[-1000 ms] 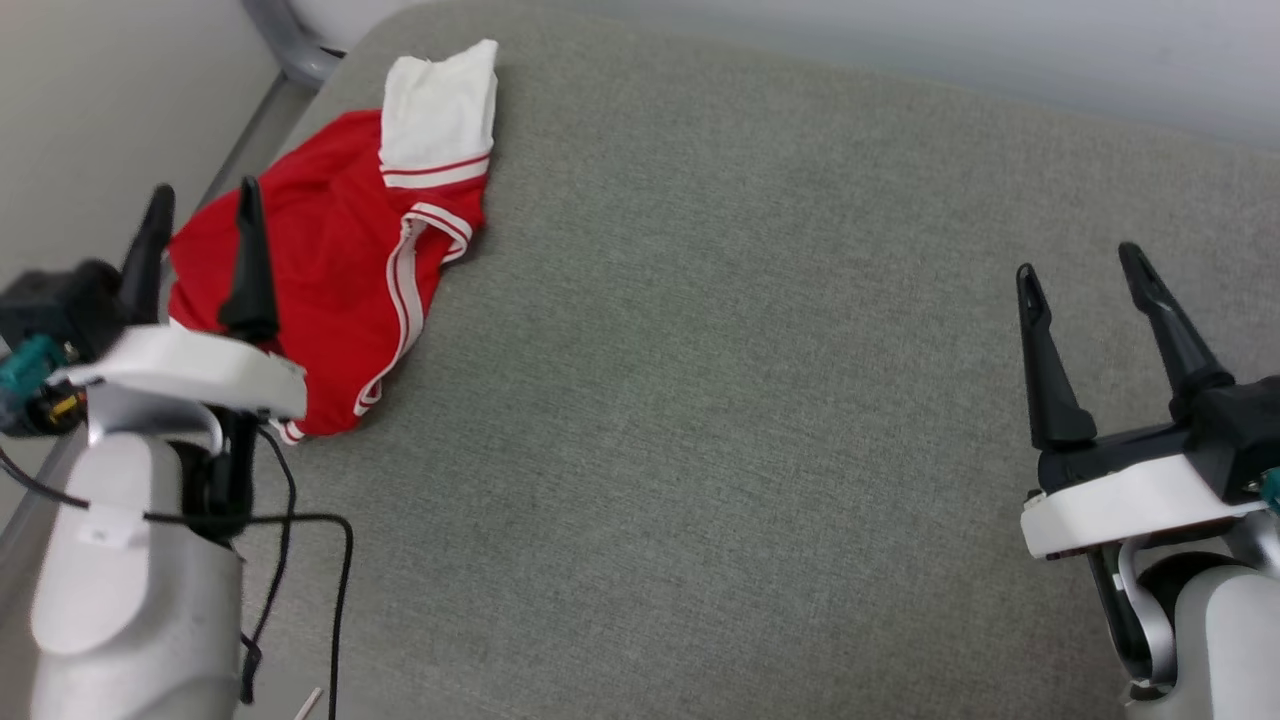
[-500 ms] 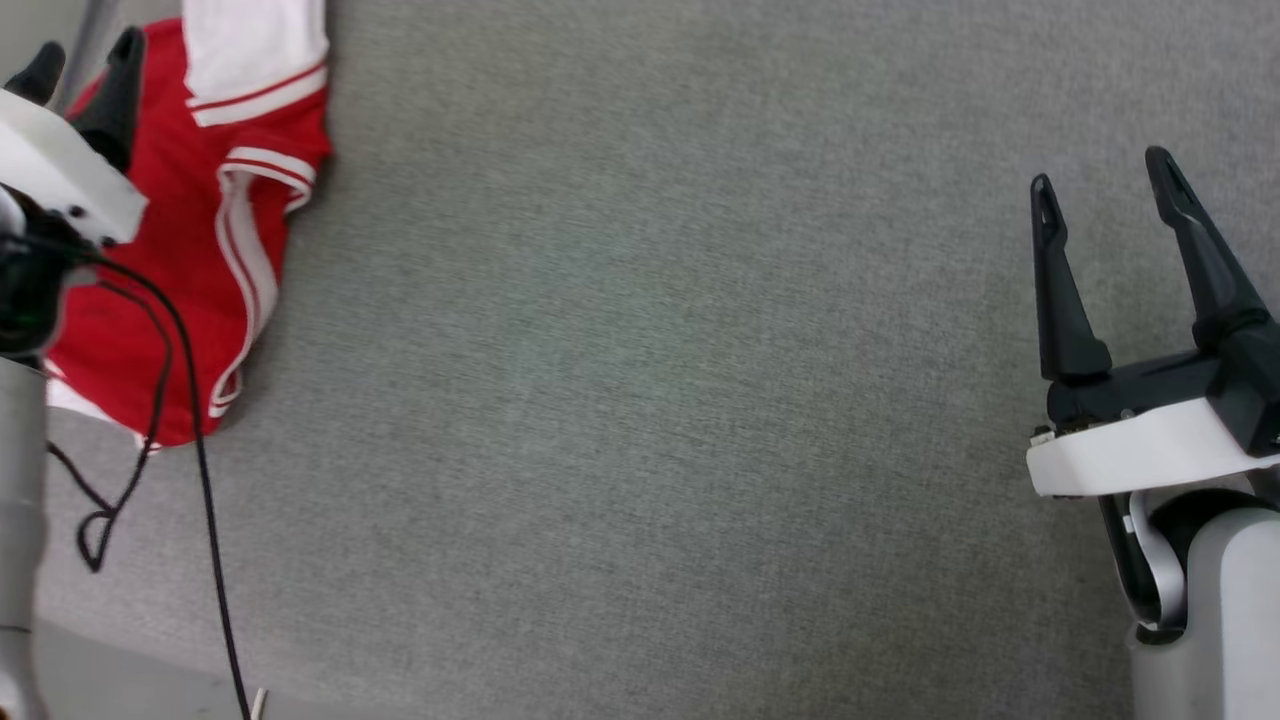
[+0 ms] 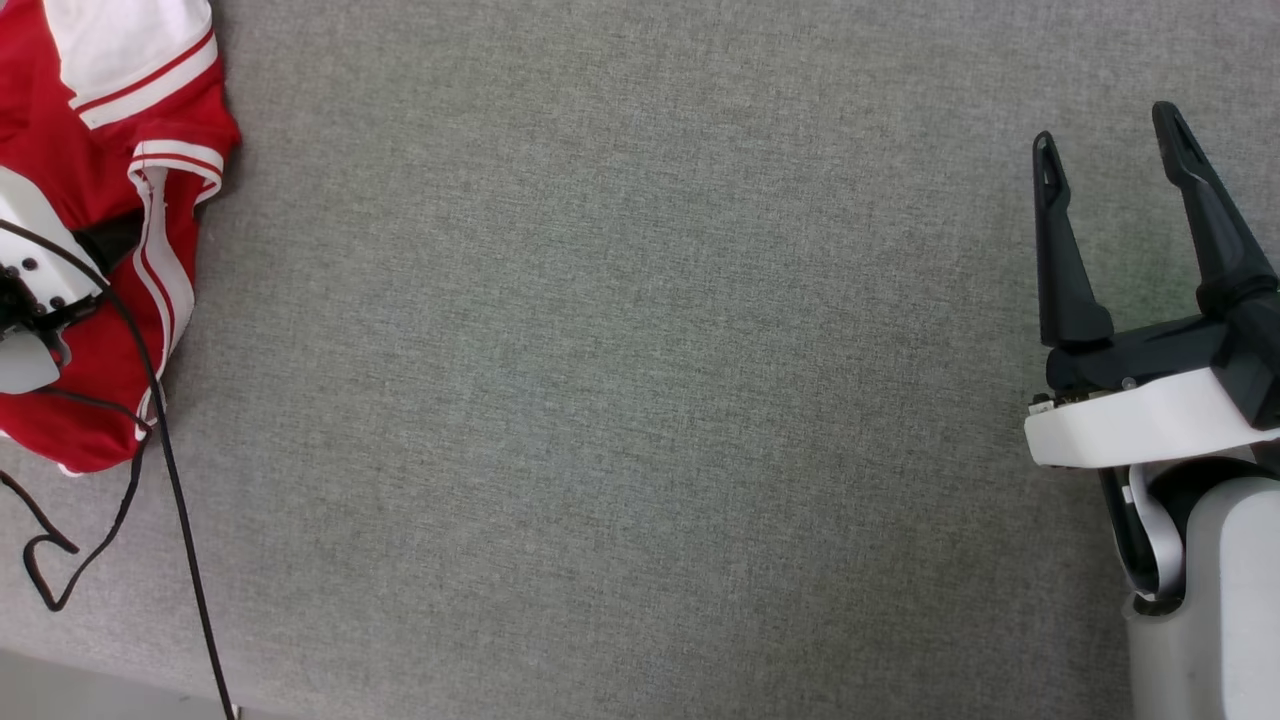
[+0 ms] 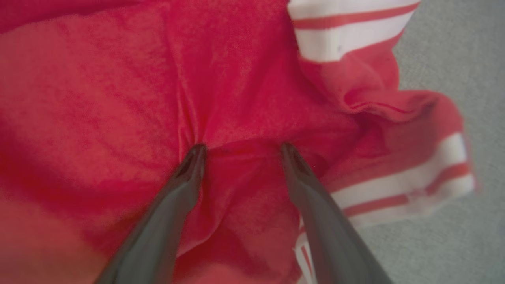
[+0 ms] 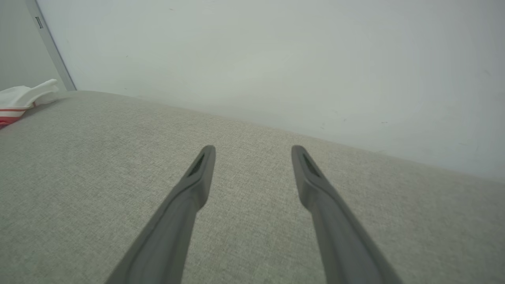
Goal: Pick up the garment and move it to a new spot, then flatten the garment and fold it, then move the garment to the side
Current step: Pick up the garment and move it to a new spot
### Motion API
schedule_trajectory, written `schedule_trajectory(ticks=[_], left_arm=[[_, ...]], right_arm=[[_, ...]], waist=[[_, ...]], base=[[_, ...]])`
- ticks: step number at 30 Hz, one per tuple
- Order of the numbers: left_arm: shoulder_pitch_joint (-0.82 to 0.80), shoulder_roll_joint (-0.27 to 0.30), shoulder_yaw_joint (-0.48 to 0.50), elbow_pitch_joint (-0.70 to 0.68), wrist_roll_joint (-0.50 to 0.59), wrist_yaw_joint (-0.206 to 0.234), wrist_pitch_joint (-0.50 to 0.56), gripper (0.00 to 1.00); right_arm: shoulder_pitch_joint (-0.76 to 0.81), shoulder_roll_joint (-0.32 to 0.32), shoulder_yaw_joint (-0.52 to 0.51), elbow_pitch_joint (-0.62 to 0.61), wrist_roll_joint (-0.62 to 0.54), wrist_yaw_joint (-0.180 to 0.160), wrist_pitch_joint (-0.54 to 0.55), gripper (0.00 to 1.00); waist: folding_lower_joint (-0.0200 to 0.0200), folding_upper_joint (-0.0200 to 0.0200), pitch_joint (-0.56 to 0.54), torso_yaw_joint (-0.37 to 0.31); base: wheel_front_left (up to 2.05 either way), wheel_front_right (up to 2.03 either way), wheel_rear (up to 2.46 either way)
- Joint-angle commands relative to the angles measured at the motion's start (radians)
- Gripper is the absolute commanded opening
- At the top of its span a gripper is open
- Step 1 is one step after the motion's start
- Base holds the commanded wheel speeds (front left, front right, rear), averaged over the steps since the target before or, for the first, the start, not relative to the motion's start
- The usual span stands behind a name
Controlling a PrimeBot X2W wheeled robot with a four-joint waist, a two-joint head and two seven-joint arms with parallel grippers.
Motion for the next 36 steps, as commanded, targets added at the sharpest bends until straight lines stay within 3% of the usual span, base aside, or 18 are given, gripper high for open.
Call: schedule_trajectory(ticks=[1,2,3,4,11,14,21,29,36], left_arm=[[0.030,-0.034,-0.017,0.036,-0.005,0.006,0.033,1.00],[0.031,-0.037,-0.020,0.043,-0.005,0.006,0.032,1.00],[0.030,-0.040,-0.024,0.047,-0.001,0.005,0.021,0.43],[0.030,-0.041,-0.030,0.047,0.007,0.004,0.007,0.00],[0.022,-0.030,-0.048,0.025,0.037,-0.004,-0.131,0.00],[0.014,-0.008,-0.053,0.020,0.069,-0.002,-0.242,0.00],[0.011,-0.016,-0.084,0.018,0.145,0.000,-0.489,0.00],[0.033,-0.053,-0.116,0.002,0.236,0.044,-0.780,0.00],[0.068,-0.101,-0.145,-0.069,0.270,0.064,-0.894,0.00]], right_arm=[[-0.012,0.000,-0.001,-0.003,-0.007,-0.001,-0.003,1.00],[-0.013,0.000,-0.001,-0.005,-0.008,-0.001,-0.002,1.00],[-0.014,0.000,-0.002,-0.007,-0.007,-0.001,0.000,1.00],[-0.013,0.000,-0.003,-0.008,-0.008,-0.001,0.001,1.00],[0.010,0.000,-0.011,0.005,-0.002,-0.001,-0.002,1.00],[0.029,0.000,-0.019,0.017,0.011,-0.001,-0.009,1.00],[0.085,0.000,-0.041,0.048,0.042,-0.001,-0.027,1.00],[0.161,0.000,-0.072,0.075,0.082,-0.001,-0.042,1.00],[0.234,0.000,-0.104,0.076,0.116,-0.001,-0.041,1.00]], waist=[[0.0000,-0.0001,0.001,-0.002],[0.0000,-0.0001,0.002,-0.003],[0.0000,-0.0001,0.003,-0.004],[0.0000,-0.0001,0.002,-0.005],[0.0000,-0.0001,-0.039,-0.008],[0.0000,-0.0001,-0.081,-0.006],[0.0000,-0.0001,-0.205,0.005],[0.0000,-0.0001,-0.354,0.000],[0.0000,-0.0001,-0.453,-0.031]], base=[[0.00,0.00,0.00],[0.00,0.00,0.00],[0.00,0.00,0.00],[0.00,0.00,0.00],[0.00,0.00,0.00],[0.00,0.00,0.00],[0.00,0.00,0.00],[0.00,0.00,0.00],[0.00,0.00,0.00]])
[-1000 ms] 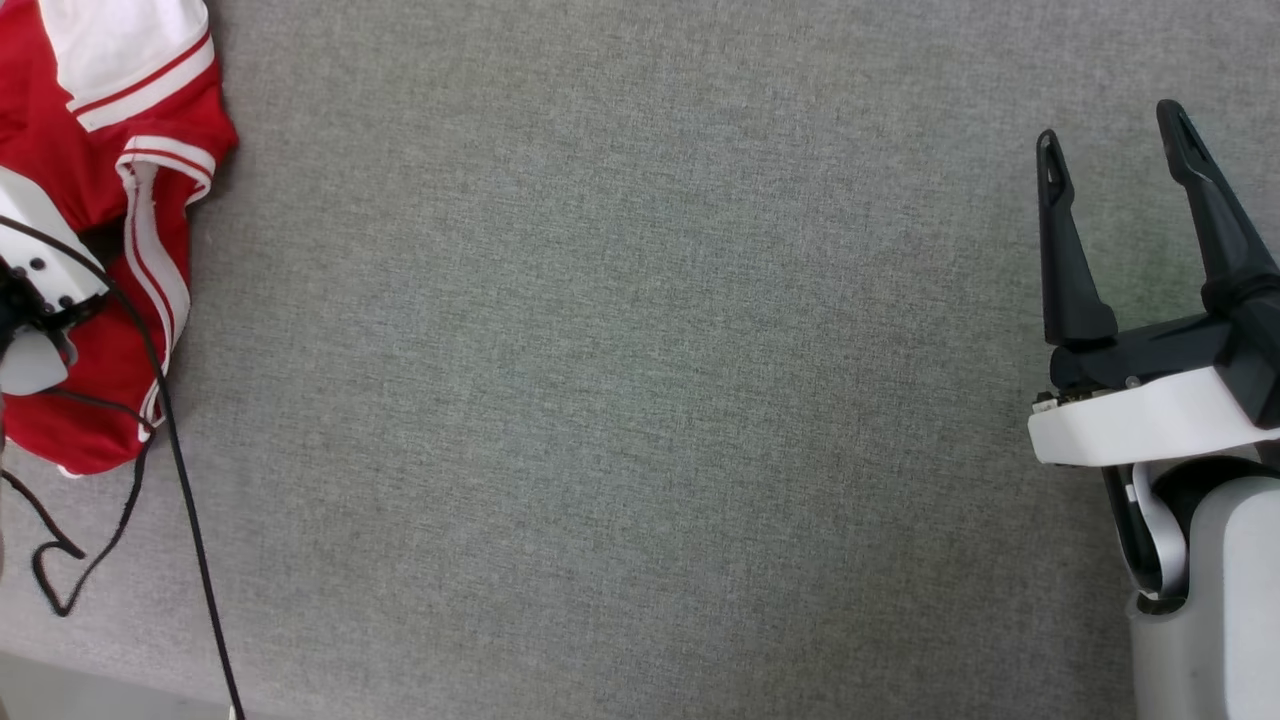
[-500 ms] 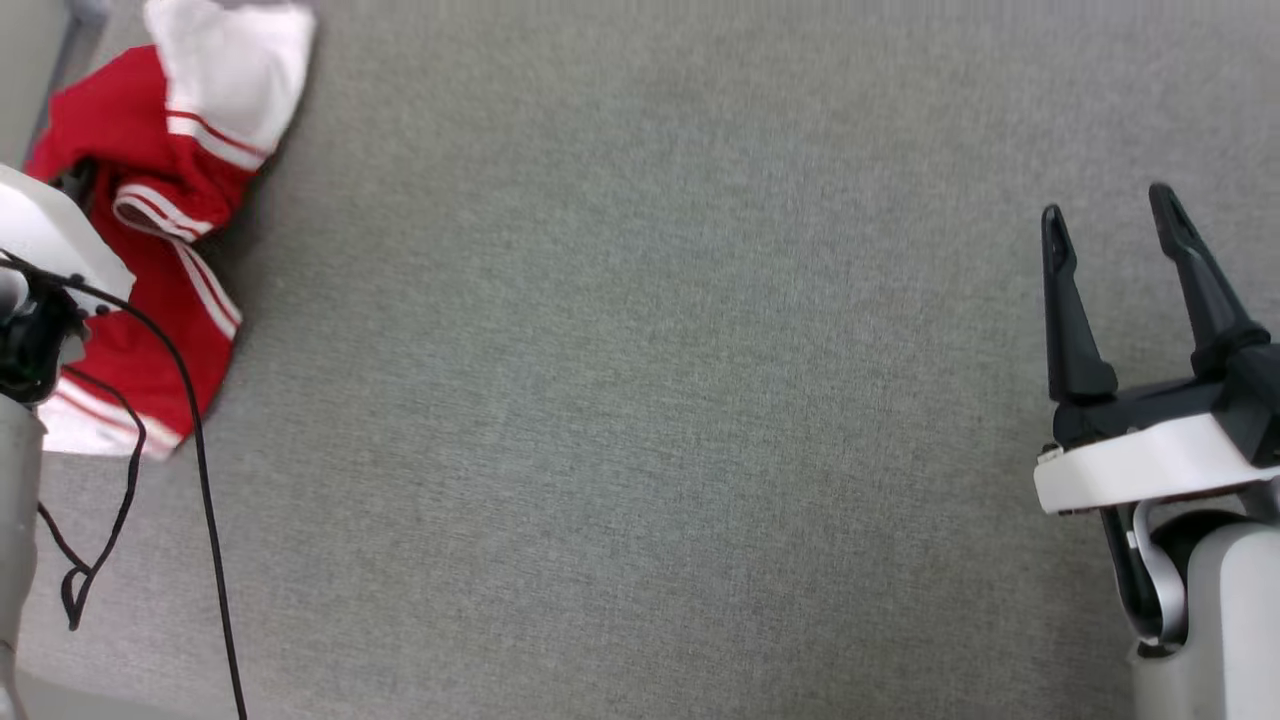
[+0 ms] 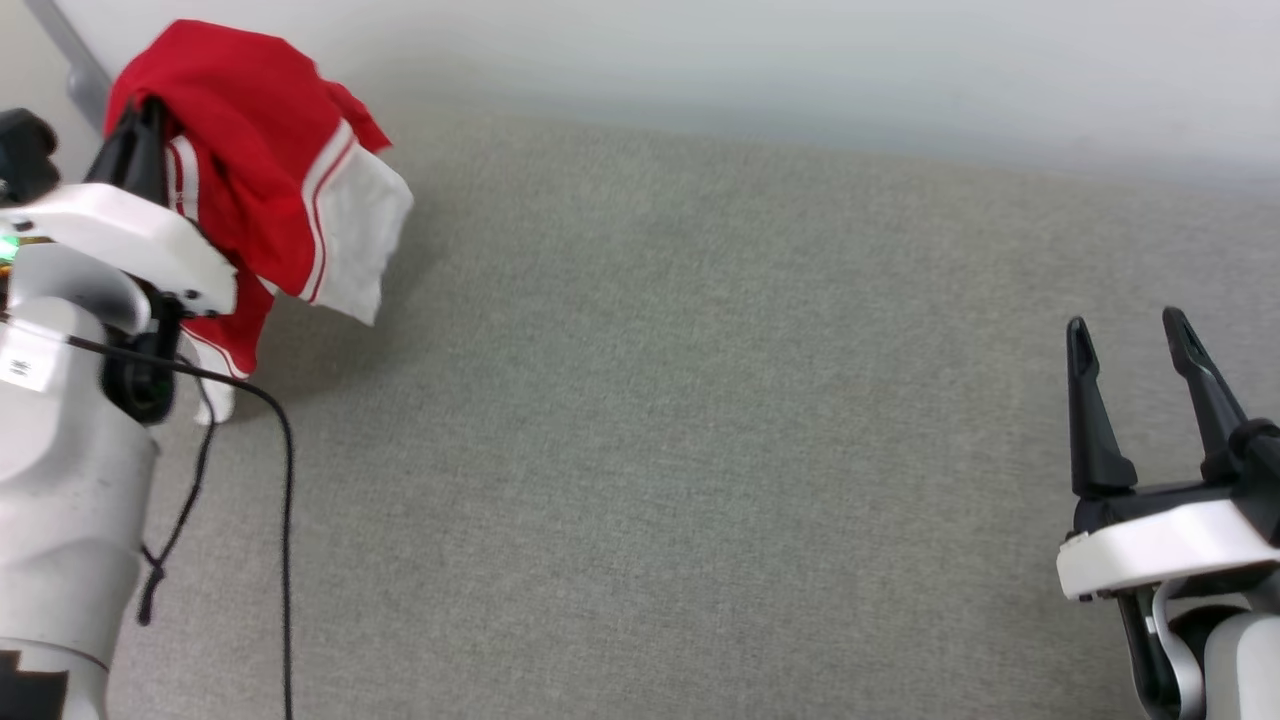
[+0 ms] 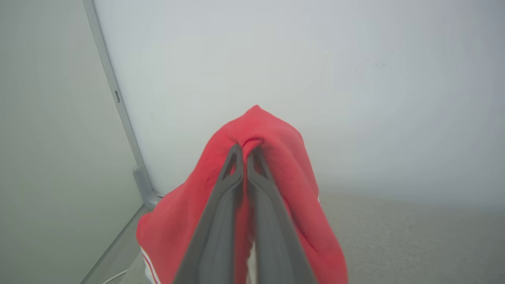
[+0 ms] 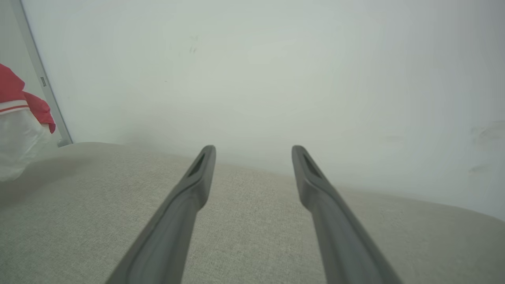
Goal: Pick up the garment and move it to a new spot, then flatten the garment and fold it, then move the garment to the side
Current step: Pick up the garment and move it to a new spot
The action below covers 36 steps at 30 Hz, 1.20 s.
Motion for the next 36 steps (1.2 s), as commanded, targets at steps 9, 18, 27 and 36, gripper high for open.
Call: schedule_trajectory(ticks=[9,18,27,36], left_arm=[[0.108,-0.048,-0.030,-0.195,0.030,0.034,-0.033,0.00],[0.258,-0.134,-0.141,-0.453,0.048,0.053,0.019,0.00],[0.367,-0.236,-0.306,-0.657,0.076,0.028,0.057,0.00],[0.473,-0.264,-0.519,-0.689,0.114,-0.024,0.134,0.00]], right_arm=[[0.065,0.001,-0.011,-0.002,0.032,-0.001,0.002,1.00],[0.102,0.001,-0.039,-0.003,0.051,-0.001,0.002,1.00],[0.070,0.001,-0.028,-0.012,0.064,-0.001,-0.006,1.00],[0.030,0.001,-0.026,-0.016,0.060,-0.001,-0.017,1.00]], waist=[[0.0002,0.0000,-0.087,-0.112],[0.0002,0.0000,-0.088,-0.219],[0.0002,0.0000,0.001,-0.296],[0.0002,0.0000,0.098,-0.292]], base=[[0.00,0.00,0.00],[0.00,0.00,0.00],[0.00,0.00,0.00],[0.00,0.00,0.00]])
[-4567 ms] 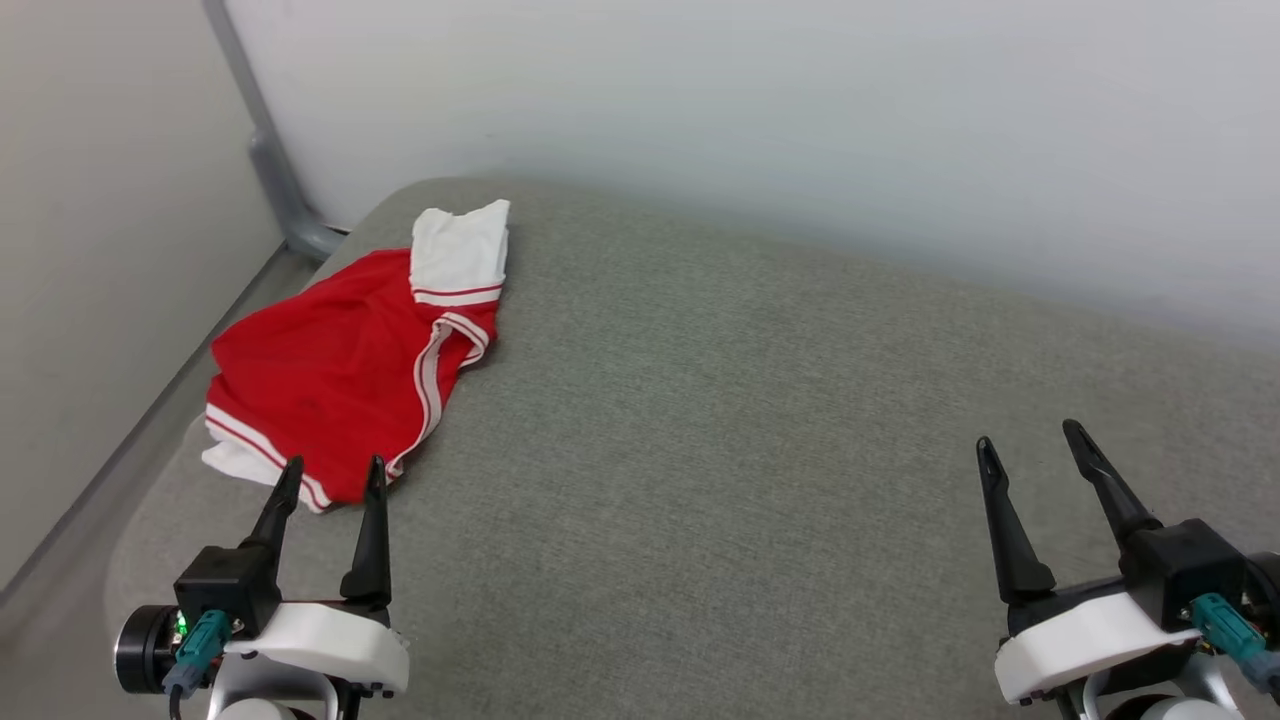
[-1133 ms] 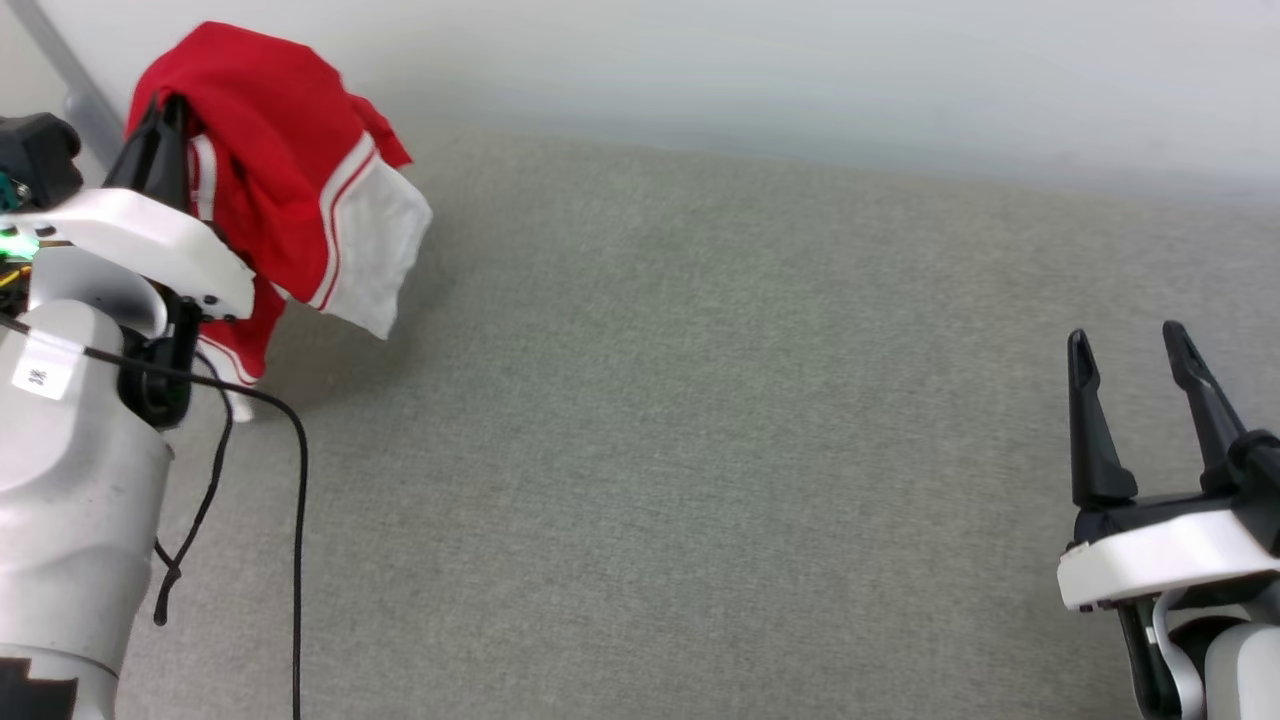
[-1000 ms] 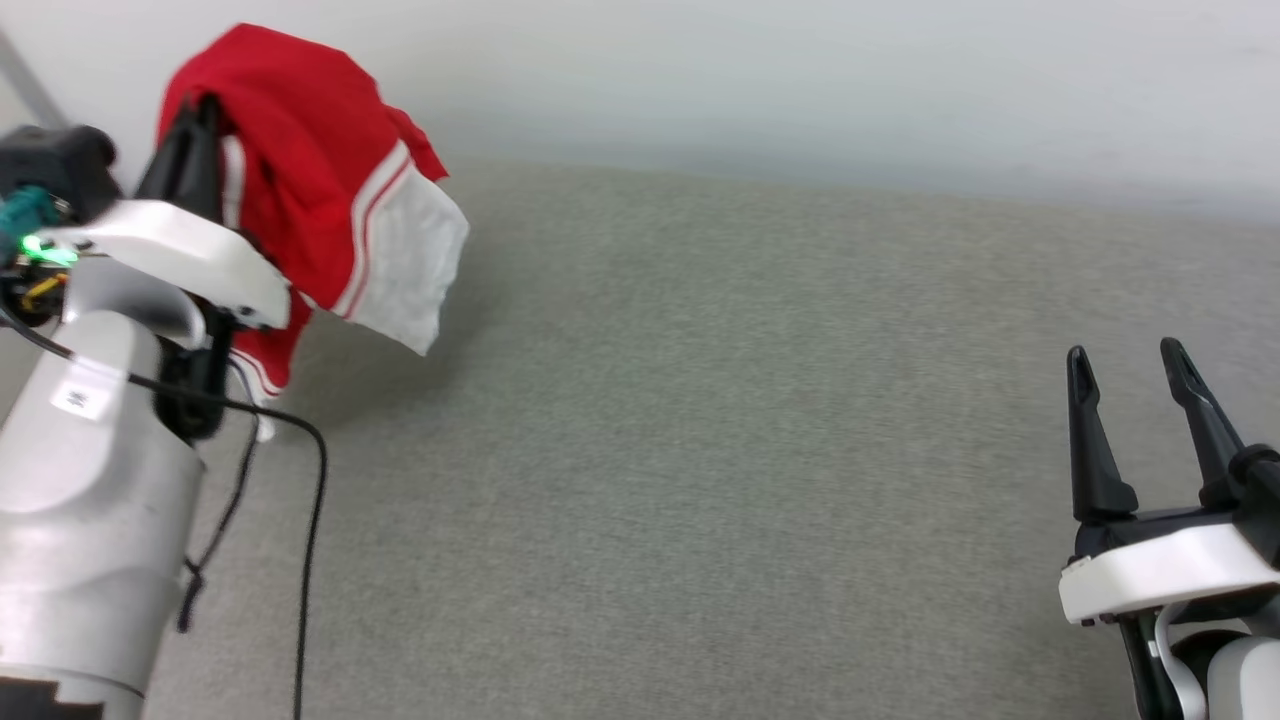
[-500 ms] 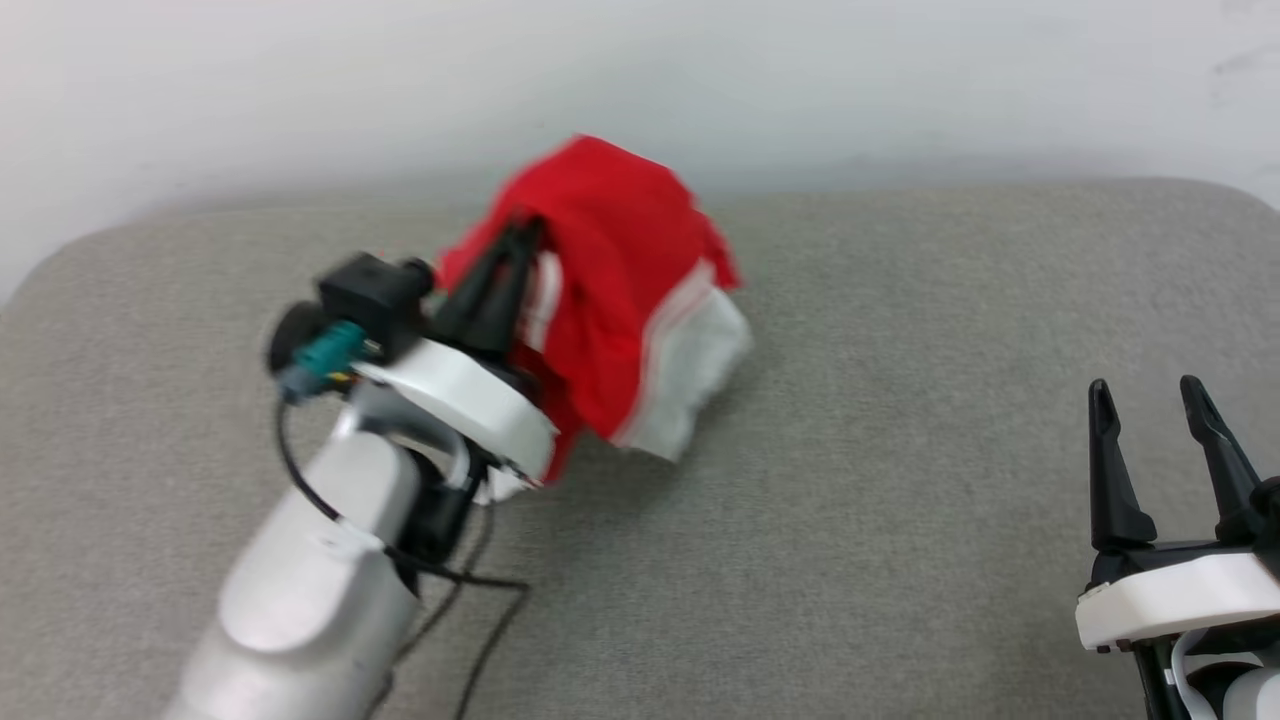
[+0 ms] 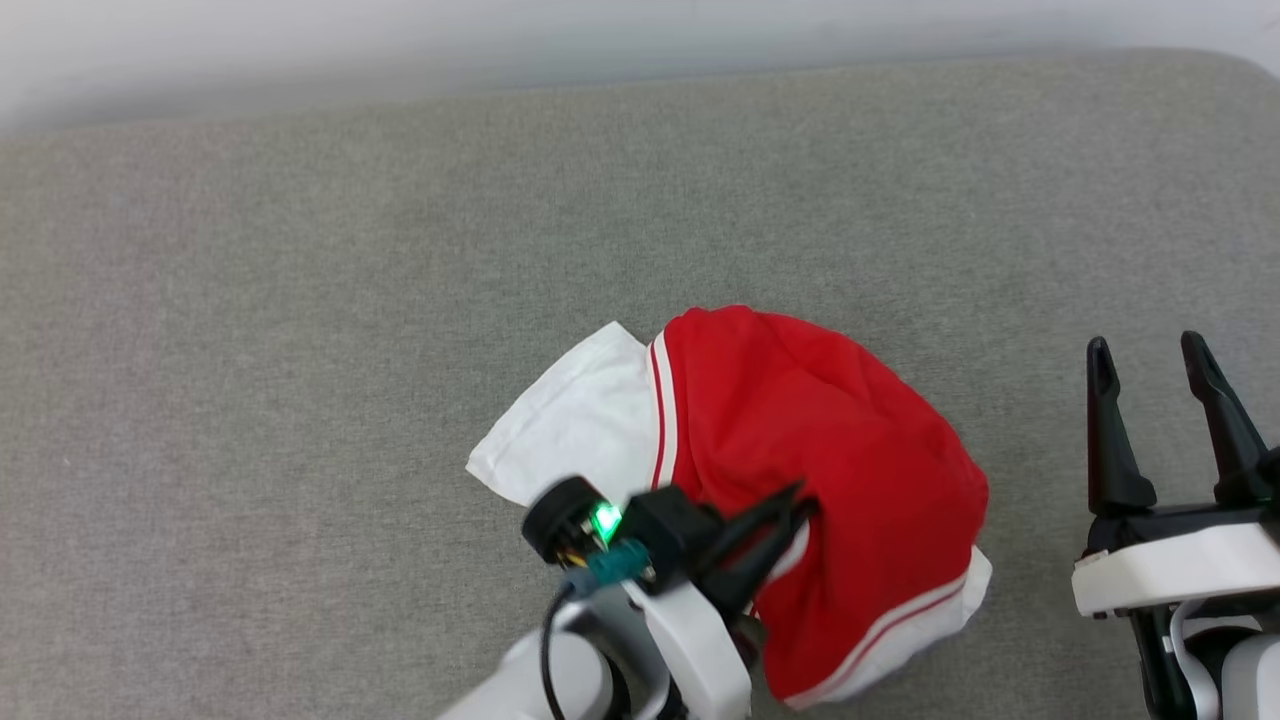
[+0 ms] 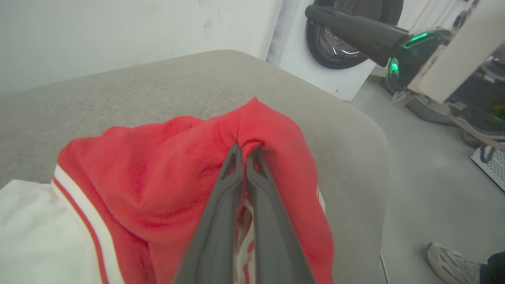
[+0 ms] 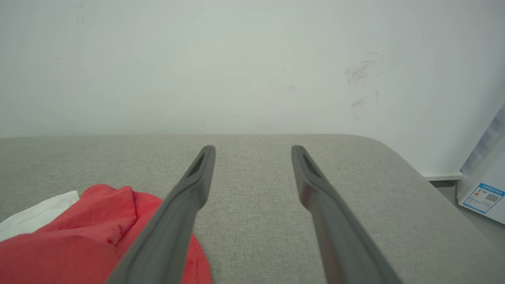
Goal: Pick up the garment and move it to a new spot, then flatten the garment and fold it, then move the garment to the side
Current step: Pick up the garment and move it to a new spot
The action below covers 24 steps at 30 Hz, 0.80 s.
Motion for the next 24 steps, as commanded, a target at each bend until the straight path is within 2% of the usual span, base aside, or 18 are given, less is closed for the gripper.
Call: schedule_trajectory(ticks=[1,5,6,7,8,9,14,19,24], left_arm=[[0.023,0.004,-0.033,0.014,0.009,-0.013,0.007,0.00],[0.036,0.007,-0.095,0.043,0.015,-0.029,0.015,0.00],[0.035,0.005,-0.107,0.047,0.012,-0.032,0.014,0.12],[0.031,0.004,-0.118,0.052,0.015,-0.034,0.008,0.44],[0.027,0.002,-0.124,0.050,0.016,-0.037,-0.002,0.90],[0.022,-0.001,-0.132,0.051,0.018,-0.039,-0.014,1.00],[0.019,-0.015,-0.117,0.047,0.004,-0.035,-0.090,1.00],[0.045,-0.016,-0.081,0.041,-0.008,-0.002,-0.128,1.00],[0.072,0.000,0.001,0.035,-0.022,0.075,-0.154,1.00]], right_arm=[[-0.025,0.001,0.004,0.001,0.000,-0.001,-0.006,1.00],[-0.037,0.001,0.004,0.007,-0.007,-0.001,-0.009,1.00],[-0.039,0.001,0.004,0.009,-0.008,-0.001,-0.009,1.00],[-0.039,0.001,0.005,0.011,-0.011,-0.001,-0.009,1.00],[-0.038,0.001,0.007,0.013,-0.012,-0.001,-0.009,1.00],[-0.035,0.001,0.004,0.017,-0.014,-0.001,-0.009,1.00],[-0.008,0.001,0.000,0.033,-0.019,-0.001,0.003,1.00],[0.016,0.001,0.013,0.044,-0.019,-0.001,0.014,1.00],[0.054,0.001,0.015,0.041,-0.012,-0.001,0.026,1.00]], waist=[[0.0000,-0.0001,0.028,0.008],[0.0000,-0.0001,0.035,0.027],[0.0000,-0.0001,0.034,0.032],[0.0000,-0.0001,0.028,0.037],[0.0000,-0.0001,0.021,0.041],[0.0000,-0.0001,0.010,0.047],[0.0000,-0.0001,-0.057,0.075],[0.0000,-0.0001,-0.119,0.086],[0.0000,-0.0001,-0.181,0.097]], base=[[0.00,0.00,0.00],[0.00,0.00,0.00],[0.00,0.00,0.00],[0.00,0.00,0.00],[0.00,0.00,0.00],[0.00,0.00,0.00],[0.00,0.00,0.00],[0.00,0.00,0.00],[0.00,0.00,0.00]])
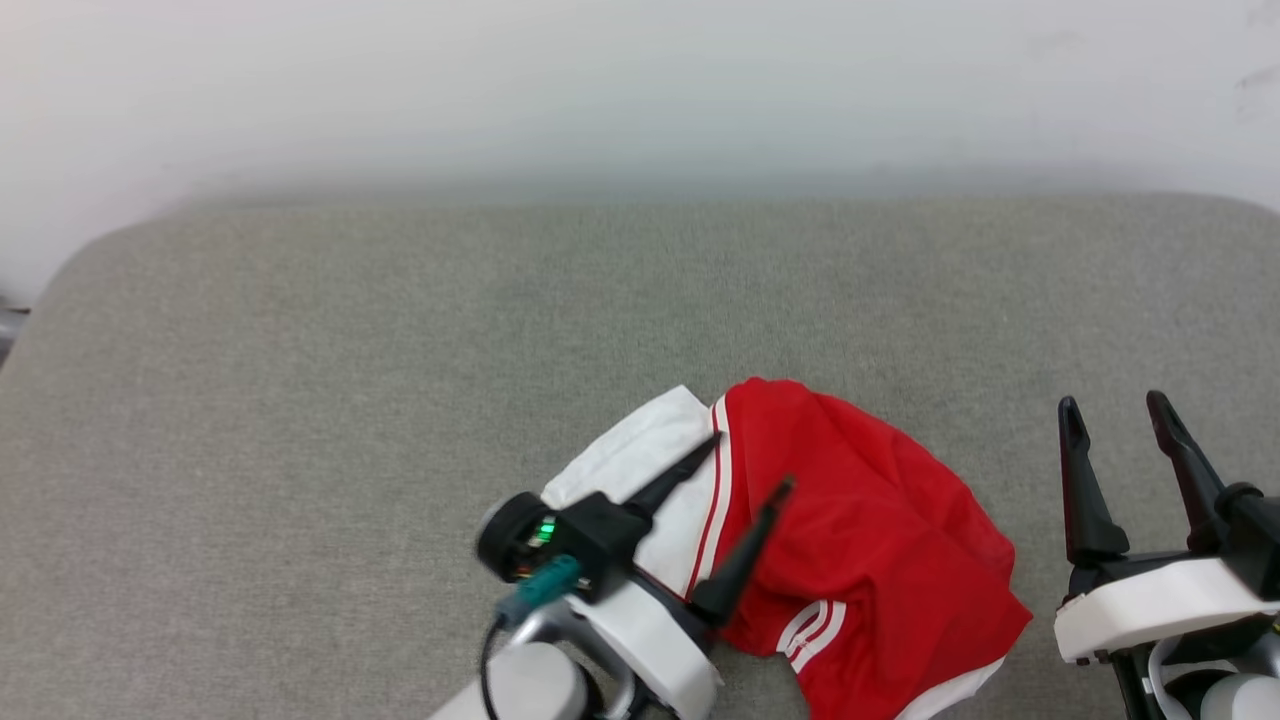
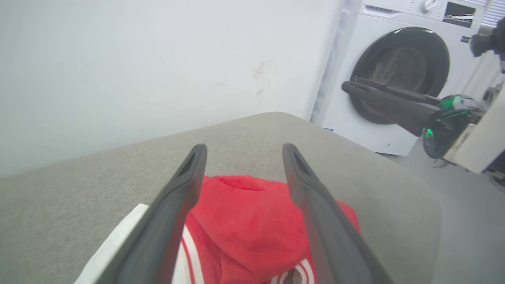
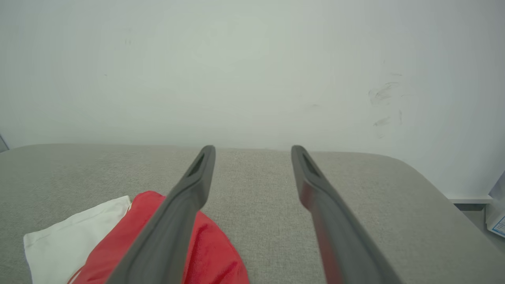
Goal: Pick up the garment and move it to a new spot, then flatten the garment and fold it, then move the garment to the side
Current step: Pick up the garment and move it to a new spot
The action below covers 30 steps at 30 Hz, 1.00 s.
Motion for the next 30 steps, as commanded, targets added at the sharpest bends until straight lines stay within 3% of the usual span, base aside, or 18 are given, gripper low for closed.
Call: schedule_trajectory(ticks=[1,8,15,22,30], left_arm=[[0.021,0.010,0.025,0.001,-0.003,0.024,-0.008,1.00],[0.079,0.061,0.162,0.007,-0.012,0.135,-0.023,1.00],[0.144,0.114,0.291,-0.002,-0.013,0.204,-0.029,1.00],[0.219,0.156,0.385,-0.019,-0.003,0.220,-0.028,1.00],[0.254,0.153,0.405,-0.012,0.014,0.203,-0.028,1.00]], right_arm=[[0.017,0.001,0.000,-0.003,0.005,-0.001,0.004,1.00],[0.064,0.001,0.001,-0.007,0.023,-0.001,0.016,1.00],[0.103,0.001,-0.005,-0.020,0.038,-0.001,0.019,1.00],[0.135,0.001,0.004,-0.015,0.050,-0.001,0.016,1.00],[0.142,0.001,0.013,-0.011,0.057,-0.001,0.016,1.00]], waist=[[0.0000,-0.0001,-0.036,0.012],[0.0000,-0.0001,-0.083,0.025],[0.0000,-0.0001,-0.103,0.044],[0.0000,-0.0001,-0.123,0.050],[0.0000,-0.0001,-0.133,0.053]], base=[[0.00,0.00,0.00],[0.00,0.00,0.00],[0.00,0.00,0.00],[0.00,0.00,0.00],[0.00,0.00,0.00]])
